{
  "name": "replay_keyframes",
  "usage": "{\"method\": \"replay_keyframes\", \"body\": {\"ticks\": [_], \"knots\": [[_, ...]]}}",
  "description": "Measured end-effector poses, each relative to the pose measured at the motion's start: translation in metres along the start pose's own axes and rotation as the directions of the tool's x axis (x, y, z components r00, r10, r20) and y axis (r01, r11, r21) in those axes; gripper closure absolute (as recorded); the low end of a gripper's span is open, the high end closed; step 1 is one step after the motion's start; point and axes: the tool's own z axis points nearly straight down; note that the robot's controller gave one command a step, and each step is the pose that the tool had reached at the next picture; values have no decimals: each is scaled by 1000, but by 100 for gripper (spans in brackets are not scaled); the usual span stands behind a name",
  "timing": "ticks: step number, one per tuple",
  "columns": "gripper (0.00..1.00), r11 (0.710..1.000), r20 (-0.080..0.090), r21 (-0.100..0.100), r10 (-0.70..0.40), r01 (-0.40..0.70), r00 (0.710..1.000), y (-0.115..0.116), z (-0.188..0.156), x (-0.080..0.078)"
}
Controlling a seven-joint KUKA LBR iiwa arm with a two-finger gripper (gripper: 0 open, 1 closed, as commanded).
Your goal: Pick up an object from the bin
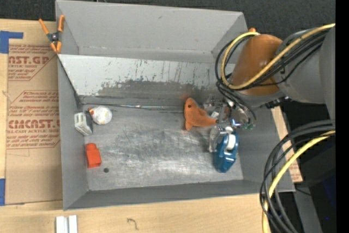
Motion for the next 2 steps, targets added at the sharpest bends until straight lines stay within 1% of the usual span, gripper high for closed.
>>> {"method": "replay_keyframes", "body": {"ticks": [1,2], "knots": [[100,928,5,5,373,-373,928,1,0,-7],[100,928,5,5,372,-372,928,1,0,-7]]}}
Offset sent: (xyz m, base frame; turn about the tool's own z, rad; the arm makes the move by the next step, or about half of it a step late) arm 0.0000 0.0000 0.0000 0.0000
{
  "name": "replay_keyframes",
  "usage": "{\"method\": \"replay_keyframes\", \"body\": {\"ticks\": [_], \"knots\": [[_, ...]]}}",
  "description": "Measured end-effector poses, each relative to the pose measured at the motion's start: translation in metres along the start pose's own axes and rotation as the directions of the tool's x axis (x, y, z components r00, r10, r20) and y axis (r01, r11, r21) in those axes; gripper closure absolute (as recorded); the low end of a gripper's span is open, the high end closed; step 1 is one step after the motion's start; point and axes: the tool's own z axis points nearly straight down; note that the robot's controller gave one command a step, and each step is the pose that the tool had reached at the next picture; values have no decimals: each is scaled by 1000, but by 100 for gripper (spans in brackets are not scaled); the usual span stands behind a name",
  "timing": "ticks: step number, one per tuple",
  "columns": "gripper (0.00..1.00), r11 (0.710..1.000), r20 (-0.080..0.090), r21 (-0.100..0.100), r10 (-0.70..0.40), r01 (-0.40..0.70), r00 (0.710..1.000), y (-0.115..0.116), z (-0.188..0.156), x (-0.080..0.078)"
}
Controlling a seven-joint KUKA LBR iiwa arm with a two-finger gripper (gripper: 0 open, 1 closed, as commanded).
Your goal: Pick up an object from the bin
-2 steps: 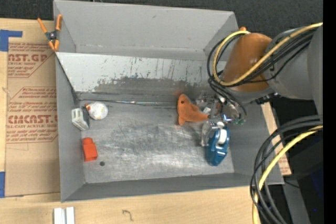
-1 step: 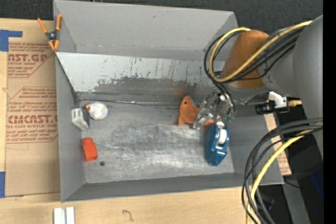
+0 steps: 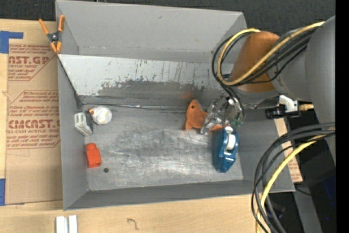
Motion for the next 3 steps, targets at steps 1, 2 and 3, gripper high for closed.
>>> {"method": "replay_keyframes", "body": {"ticks": [1,2,3], "knots": [[100,1000,-6,1,-1,1,1000,1,-18,-1],[100,1000,-5,1,-1,1,1000,1,-42,-1],[100,1000,-4,0,-2,2,1000,2,-74,-2]]}}
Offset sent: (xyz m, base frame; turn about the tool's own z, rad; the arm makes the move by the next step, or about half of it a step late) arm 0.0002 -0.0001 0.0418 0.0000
